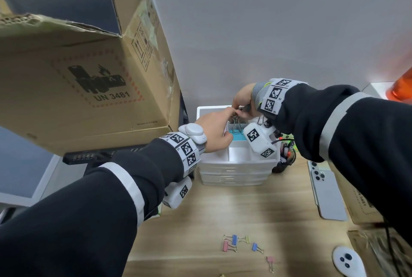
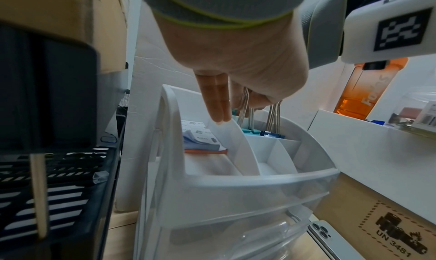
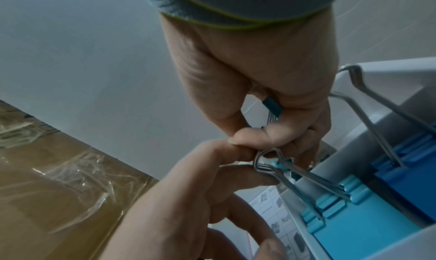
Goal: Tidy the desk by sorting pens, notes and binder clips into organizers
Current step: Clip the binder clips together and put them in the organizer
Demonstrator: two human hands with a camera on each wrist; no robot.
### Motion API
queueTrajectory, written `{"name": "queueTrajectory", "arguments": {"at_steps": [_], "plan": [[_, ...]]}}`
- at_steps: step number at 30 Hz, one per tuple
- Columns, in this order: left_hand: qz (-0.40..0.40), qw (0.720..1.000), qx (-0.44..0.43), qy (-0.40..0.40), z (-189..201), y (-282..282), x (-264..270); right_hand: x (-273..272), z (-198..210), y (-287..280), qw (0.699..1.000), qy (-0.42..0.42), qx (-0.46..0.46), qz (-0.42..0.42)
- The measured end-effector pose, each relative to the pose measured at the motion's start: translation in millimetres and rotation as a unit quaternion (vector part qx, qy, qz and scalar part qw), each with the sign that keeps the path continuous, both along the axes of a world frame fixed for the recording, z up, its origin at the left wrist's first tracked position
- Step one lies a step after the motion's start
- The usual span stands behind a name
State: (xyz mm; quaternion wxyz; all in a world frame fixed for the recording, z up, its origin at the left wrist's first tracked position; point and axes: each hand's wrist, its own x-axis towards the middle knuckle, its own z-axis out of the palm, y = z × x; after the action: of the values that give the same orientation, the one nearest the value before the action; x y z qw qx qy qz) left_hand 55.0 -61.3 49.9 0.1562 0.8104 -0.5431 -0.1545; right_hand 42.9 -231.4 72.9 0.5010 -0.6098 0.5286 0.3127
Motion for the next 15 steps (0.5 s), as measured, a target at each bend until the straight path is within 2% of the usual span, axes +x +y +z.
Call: {"name": "queueTrajectory", "arguments": {"at_steps": [12, 15], "plan": [[-0.005, 0.999, -0.008, 0.043, -13, 8, 3, -12, 19, 9, 0.985, -0.131, -0.112, -0.021], [-0.008, 0.999, -0.010, 0.044, -16, 12, 2, -12, 21, 12, 0.982, -0.137, -0.128, -0.031]]}}
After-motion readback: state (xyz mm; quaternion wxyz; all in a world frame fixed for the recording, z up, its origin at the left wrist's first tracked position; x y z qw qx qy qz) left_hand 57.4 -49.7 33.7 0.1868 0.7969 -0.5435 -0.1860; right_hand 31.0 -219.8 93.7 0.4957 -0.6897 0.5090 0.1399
